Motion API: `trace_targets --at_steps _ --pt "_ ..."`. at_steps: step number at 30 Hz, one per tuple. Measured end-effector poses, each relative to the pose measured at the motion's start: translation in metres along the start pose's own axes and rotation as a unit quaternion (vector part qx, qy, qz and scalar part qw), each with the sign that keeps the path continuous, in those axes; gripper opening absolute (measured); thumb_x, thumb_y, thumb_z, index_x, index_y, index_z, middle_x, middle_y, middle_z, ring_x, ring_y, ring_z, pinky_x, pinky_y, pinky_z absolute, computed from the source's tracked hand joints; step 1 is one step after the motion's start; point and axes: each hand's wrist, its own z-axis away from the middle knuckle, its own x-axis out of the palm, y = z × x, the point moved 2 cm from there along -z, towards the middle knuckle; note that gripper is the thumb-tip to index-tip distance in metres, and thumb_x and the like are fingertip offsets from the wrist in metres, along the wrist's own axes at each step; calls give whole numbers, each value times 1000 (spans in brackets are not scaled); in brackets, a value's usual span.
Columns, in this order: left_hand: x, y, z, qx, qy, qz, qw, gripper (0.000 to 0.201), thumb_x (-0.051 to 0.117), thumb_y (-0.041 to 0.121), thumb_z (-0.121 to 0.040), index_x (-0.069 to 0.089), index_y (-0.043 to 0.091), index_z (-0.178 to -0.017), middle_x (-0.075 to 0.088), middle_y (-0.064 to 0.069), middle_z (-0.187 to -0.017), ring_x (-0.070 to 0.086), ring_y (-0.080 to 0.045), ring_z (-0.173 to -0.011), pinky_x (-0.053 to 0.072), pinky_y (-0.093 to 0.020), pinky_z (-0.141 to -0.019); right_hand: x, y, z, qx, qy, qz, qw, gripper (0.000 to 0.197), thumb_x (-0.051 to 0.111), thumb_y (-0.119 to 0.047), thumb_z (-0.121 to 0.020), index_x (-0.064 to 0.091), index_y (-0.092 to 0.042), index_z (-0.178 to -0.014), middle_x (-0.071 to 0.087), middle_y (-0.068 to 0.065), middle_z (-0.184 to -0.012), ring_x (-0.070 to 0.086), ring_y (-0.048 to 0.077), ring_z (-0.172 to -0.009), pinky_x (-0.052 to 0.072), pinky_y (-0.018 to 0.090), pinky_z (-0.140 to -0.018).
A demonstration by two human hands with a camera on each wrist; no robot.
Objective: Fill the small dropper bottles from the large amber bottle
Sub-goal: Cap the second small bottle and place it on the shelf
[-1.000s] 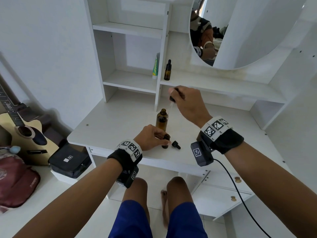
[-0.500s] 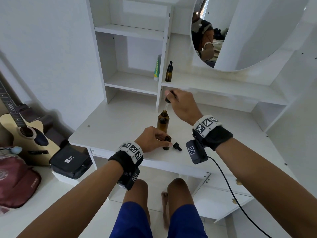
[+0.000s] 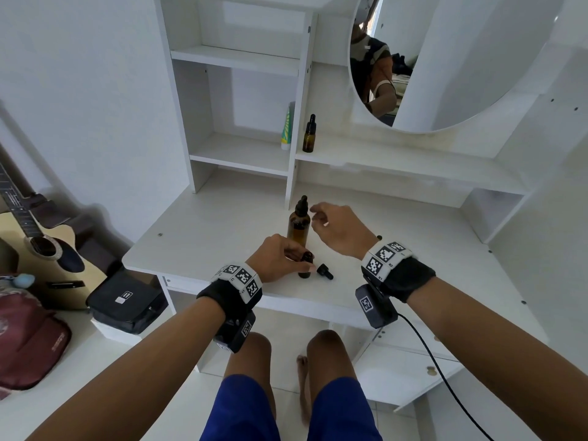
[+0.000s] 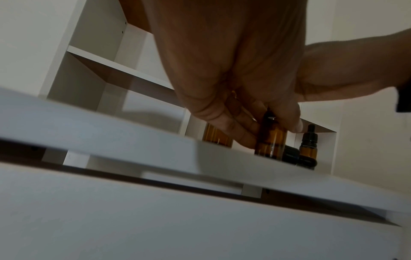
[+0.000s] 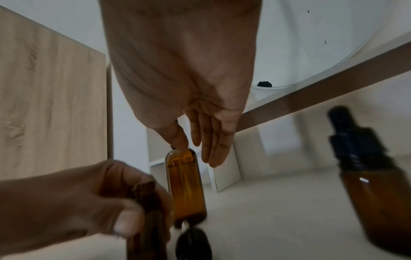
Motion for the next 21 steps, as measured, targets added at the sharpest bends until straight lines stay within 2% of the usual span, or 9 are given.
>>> trace_targets --at_steps 3,7,10,16,21 --pt "0 0 0 9 -2 -5 1000 25 84 23 -75 78 14 -97 76 3 -93 71 -3 -85 52 -9 -77 5 12 18 23 -35 28 999 31 53 -15 -93 56 -13 -124 68 2 -98 64 19 -88 53 29 -78" --pt "0 0 0 17 -5 -1 1000 24 83 20 -76 78 11 -98 77 1 -92 71 -5 -84 51 -8 -76 15 23 35 41 -111 49 992 29 63 -23 -90 59 -13 -117 68 3 -96 64 18 -83 49 26 -73" --pt "1 0 0 16 -6 1 1000 24 83 22 -75 78 13 -97 77 2 -91 71 -3 -84 50 -7 -75 22 28 43 46 -133 62 988 31 69 -29 -86 61 -14 -113 68 3 -96 63 18 -82 44 23 -69" --pt "0 1 0 11 -9 -2 1000 26 83 24 -75 78 14 -98 77 3 -93 71 -2 -86 50 -7 -76 24 29 46 43 -125 89 987 30 67 -28 -87 65 -11 -112 66 5 -102 59 18 -85 41 23 -71" --pt "0 0 0 6 -7 -6 1000 26 84 25 -74 78 15 -97 77 4 -92 71 -4 -86 51 -11 -80 -4 14 46 24 -66 50 996 21 64 -29 -87 68 -16 -103 67 1 -95 65 21 -82 51 25 -66"
